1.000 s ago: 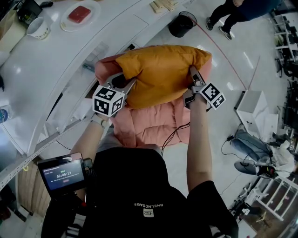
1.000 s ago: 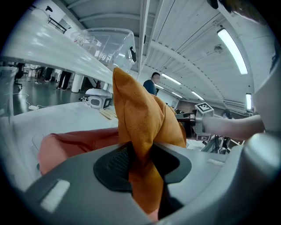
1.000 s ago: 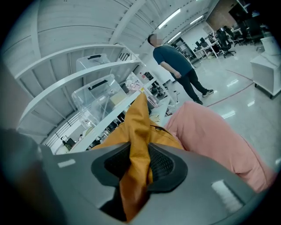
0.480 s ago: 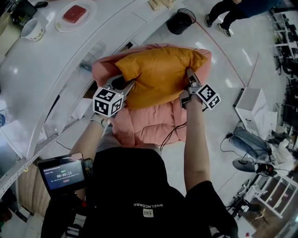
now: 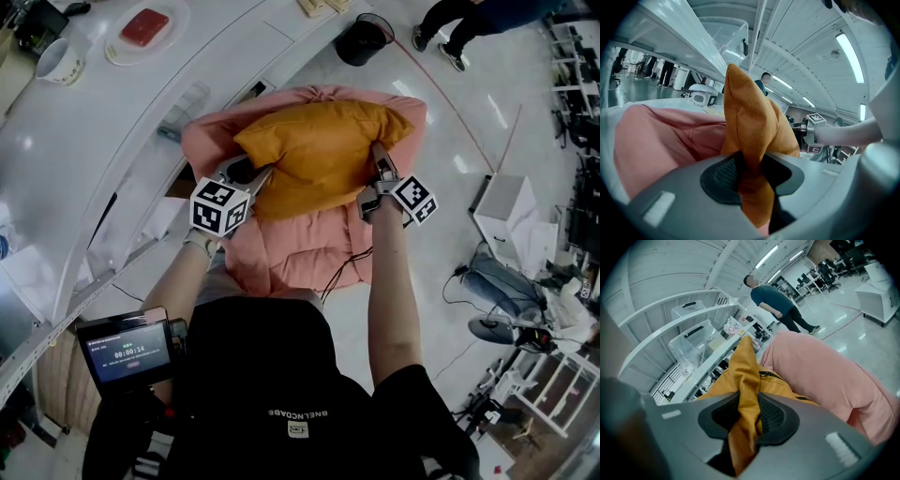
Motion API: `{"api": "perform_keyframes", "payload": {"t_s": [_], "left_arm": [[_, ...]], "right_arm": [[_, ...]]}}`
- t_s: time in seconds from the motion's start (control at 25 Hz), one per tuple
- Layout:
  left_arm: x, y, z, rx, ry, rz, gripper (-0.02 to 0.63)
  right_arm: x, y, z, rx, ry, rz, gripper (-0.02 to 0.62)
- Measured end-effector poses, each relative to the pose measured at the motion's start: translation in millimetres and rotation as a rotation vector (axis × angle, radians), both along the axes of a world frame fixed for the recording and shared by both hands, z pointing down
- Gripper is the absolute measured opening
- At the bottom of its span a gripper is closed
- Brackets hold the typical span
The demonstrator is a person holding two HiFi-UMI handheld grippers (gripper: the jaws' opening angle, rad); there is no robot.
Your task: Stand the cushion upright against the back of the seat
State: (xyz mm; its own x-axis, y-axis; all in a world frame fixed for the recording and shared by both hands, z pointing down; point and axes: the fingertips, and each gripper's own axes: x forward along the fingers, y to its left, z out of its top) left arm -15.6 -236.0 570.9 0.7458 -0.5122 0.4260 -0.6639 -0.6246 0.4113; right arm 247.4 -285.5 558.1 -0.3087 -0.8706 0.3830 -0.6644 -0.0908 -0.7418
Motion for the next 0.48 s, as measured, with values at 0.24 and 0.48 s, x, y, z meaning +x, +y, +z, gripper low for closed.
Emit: {"api": "perform_keyframes", "payload": {"t_s": [0.24, 0.48], "left_arm": [[5, 6, 10, -0.017, -0.005, 0.014, 0.15], [8, 11, 24, -0.038, -0.011, 0.031, 0.15]], "right_arm": [[4, 10, 14, -0.01, -0.038, 0.007, 0.11], [9, 19, 34, -0.036, -0.059, 0.018, 0.109]]}}
